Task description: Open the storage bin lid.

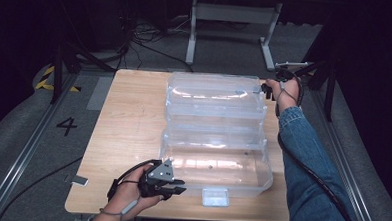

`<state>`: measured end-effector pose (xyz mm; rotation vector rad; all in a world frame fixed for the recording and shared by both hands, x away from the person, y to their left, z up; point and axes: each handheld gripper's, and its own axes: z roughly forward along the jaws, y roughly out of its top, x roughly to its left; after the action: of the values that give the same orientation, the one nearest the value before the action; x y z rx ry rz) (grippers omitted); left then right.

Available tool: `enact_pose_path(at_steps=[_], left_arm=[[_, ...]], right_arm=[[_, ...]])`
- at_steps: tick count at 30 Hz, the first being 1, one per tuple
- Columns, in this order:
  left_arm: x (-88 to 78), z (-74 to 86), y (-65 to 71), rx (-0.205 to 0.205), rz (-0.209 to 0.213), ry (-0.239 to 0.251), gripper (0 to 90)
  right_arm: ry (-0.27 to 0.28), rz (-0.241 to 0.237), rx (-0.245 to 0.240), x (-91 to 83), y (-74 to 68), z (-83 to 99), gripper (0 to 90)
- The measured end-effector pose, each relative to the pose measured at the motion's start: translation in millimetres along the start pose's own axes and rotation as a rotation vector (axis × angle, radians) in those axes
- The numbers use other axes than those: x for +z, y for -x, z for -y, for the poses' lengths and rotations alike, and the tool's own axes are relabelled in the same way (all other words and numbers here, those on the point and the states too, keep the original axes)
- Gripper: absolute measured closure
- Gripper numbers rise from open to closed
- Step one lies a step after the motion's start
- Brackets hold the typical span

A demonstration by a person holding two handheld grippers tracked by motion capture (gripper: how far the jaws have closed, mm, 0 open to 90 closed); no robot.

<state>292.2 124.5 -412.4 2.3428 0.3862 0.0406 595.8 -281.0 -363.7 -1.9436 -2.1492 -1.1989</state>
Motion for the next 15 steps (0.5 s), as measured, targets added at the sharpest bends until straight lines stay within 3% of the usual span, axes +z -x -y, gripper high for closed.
enact_pose_path(at_steps=[3,6,12,15], left_arm=[[0.1,0.0,-0.2,-0.002,-0.001,0.008,76.0],[0.0,0.5,0.5,-0.025,0.026,0.030,74.4],[-4.3,-3.5,7.0,-0.013,0.031,0.062,66.4],[-10.3,-3.9,9.1,-0.026,0.030,0.083,61.2]], right_arm=[[0.023,0.007,-0.011,-0.8,1.2,0.4,62.2],[0.077,0.001,-0.024,-8.9,3.1,0.3,53.5],[0.143,-0.011,-0.056,-31.9,4.4,1.6,50.3],[0.180,-0.020,-0.107,-51.9,3.4,5.4,48.6]])
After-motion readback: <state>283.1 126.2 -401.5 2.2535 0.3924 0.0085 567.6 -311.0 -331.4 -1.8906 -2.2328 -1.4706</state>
